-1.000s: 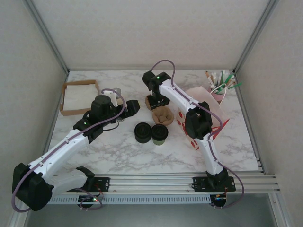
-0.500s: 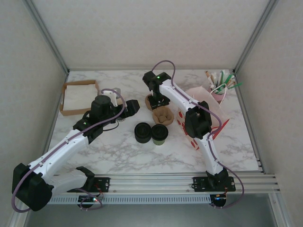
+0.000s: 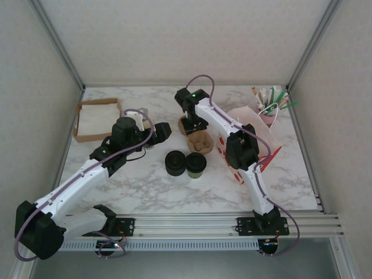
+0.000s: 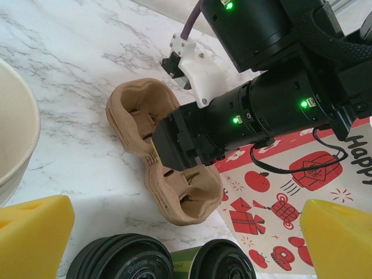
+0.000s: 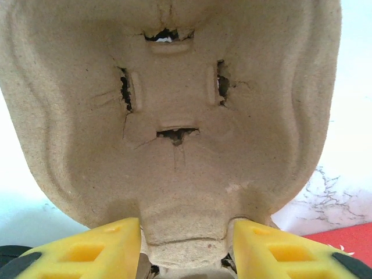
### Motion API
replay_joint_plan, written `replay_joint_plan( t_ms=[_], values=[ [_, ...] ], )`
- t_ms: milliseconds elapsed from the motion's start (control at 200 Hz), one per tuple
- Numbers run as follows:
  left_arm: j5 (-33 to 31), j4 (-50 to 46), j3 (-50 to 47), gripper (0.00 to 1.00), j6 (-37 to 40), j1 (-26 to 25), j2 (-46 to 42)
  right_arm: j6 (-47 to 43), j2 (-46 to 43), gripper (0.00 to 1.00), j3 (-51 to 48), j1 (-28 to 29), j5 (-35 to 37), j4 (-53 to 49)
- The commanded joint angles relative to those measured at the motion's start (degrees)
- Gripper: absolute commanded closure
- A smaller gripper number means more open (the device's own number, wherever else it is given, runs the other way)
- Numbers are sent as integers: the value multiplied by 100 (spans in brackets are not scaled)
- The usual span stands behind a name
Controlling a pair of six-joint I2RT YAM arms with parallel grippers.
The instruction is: Pack the takeout coffee
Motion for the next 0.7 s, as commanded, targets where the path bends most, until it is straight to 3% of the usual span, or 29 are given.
replay_joint_plan(
  t_ms=[0, 451, 691],
  values=[
    [-85, 32, -17, 0, 32, 53, -100, -57, 139, 55, 140, -34, -117, -116],
    [-68, 47, -74, 0, -36, 53, -87, -44, 15, 65, 54, -34, -126, -90],
    [239, 476, -562, 1, -523, 53, -96, -31, -281, 67, -44, -31, -186, -47]
  ],
)
